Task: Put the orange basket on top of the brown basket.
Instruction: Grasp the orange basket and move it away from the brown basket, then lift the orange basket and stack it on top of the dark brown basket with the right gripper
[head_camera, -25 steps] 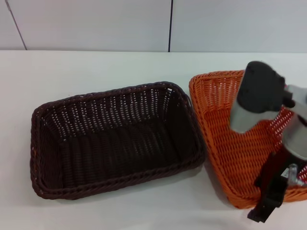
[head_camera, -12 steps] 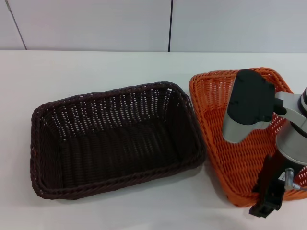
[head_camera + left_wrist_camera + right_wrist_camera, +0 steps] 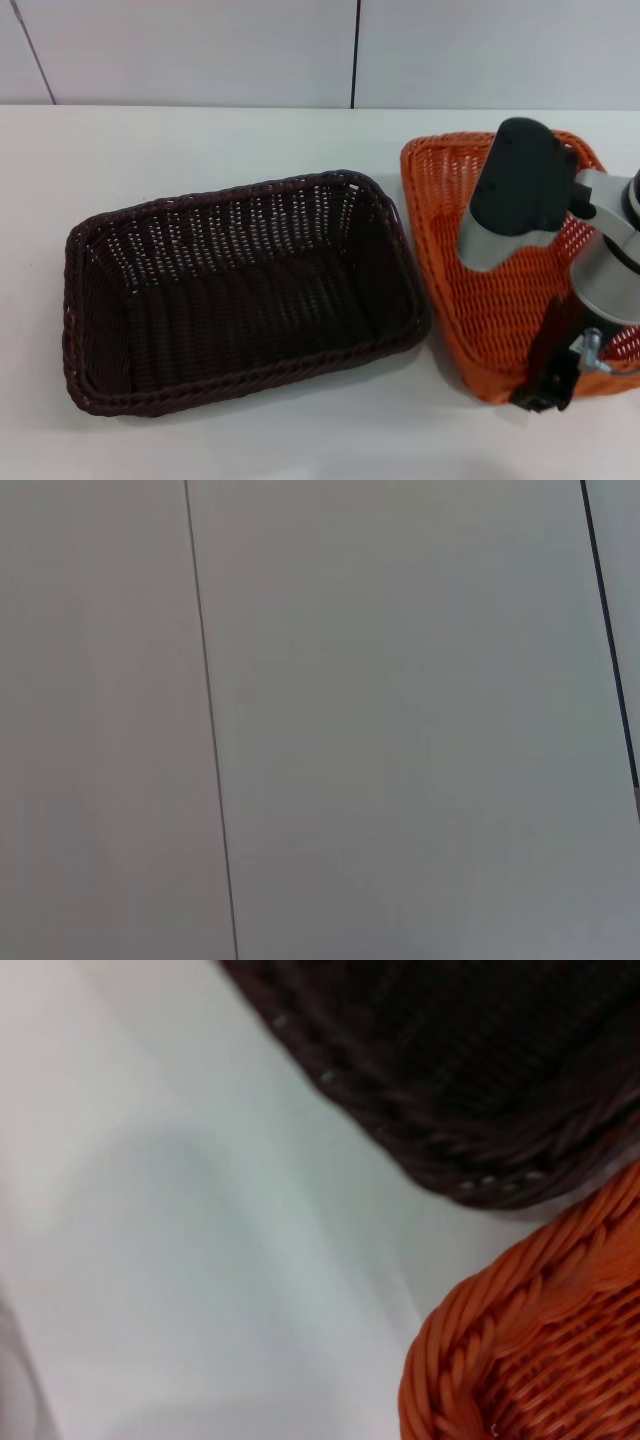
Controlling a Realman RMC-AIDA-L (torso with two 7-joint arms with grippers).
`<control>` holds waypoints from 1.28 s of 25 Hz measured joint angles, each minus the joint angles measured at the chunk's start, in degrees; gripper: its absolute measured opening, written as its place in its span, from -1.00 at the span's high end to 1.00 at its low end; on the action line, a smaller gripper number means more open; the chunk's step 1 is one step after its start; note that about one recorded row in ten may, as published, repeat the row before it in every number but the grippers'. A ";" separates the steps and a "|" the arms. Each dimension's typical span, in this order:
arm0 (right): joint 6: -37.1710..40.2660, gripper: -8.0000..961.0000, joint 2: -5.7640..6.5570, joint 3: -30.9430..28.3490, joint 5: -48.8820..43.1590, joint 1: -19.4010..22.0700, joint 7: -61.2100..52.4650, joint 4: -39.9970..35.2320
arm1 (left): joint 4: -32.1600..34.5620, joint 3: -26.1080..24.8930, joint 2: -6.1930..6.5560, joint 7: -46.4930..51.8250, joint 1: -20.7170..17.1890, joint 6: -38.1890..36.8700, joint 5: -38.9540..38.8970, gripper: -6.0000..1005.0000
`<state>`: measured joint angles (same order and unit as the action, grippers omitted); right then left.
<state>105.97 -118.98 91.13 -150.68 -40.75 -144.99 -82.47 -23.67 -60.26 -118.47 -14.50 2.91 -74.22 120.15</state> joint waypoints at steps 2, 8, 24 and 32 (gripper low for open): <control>-0.65 0.41 -0.01 -0.26 -0.33 0.15 -1.47 -1.28 | 0.11 0.08 -0.05 0.00 -0.02 -0.05 0.17 -0.48; -0.72 0.53 -0.02 -1.80 -0.45 0.74 -4.72 -10.34 | 0.13 0.36 -0.09 0.11 -0.12 -0.17 0.41 -0.48; -1.01 0.70 0.09 -0.62 -3.75 -2.53 -0.88 -27.58 | 0.37 0.64 0.06 0.53 -0.05 -0.40 0.14 -0.48; -7.22 0.70 0.00 6.64 -2.59 -2.97 26.51 -31.25 | -0.04 0.46 -0.27 0.61 -0.19 -0.35 -0.15 -0.48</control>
<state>98.75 -118.98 97.78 -153.27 -43.72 -118.48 -113.73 -23.71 -59.80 -118.74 -13.89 2.72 -74.57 120.00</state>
